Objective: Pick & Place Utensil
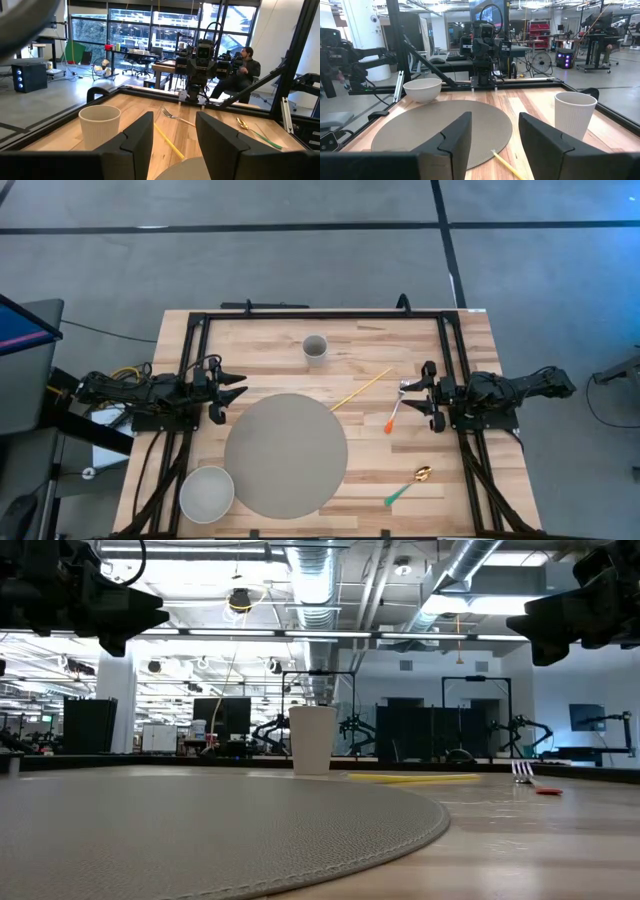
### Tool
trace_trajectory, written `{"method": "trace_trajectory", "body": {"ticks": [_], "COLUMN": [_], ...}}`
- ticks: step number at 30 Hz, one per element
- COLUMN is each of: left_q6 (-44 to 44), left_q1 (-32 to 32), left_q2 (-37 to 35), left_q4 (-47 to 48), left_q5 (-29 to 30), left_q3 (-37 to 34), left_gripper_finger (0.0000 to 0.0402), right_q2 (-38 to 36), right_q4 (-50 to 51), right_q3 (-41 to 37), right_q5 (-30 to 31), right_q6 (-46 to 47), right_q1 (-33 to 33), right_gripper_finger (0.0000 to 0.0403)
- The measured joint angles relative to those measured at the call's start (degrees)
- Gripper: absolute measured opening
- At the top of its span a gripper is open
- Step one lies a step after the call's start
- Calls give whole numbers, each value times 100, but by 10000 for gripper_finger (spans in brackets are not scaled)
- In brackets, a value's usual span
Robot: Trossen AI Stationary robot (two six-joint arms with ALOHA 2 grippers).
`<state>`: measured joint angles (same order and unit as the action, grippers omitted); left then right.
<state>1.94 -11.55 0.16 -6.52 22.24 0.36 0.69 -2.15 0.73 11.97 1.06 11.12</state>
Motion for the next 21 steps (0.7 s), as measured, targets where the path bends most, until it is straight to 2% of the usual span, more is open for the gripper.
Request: {"method": "trace_trajectory", "body": {"ticks": [18, 21], "left_q6": [14, 359], "left_q1": [9, 9], "left_q2": [63, 76], "left_q4": [-554, -725], "left_q5": [42, 40], "left_q3": [-2, -2], "left_gripper_finger": [149, 149], "right_q2": [0, 0], "right_q4": [0, 0], "right_q3": [-1, 0], "right_q5": [0, 0], "right_q6": [0, 0], "right_q1": [1, 2], "right_gripper_finger": [155, 155]}}
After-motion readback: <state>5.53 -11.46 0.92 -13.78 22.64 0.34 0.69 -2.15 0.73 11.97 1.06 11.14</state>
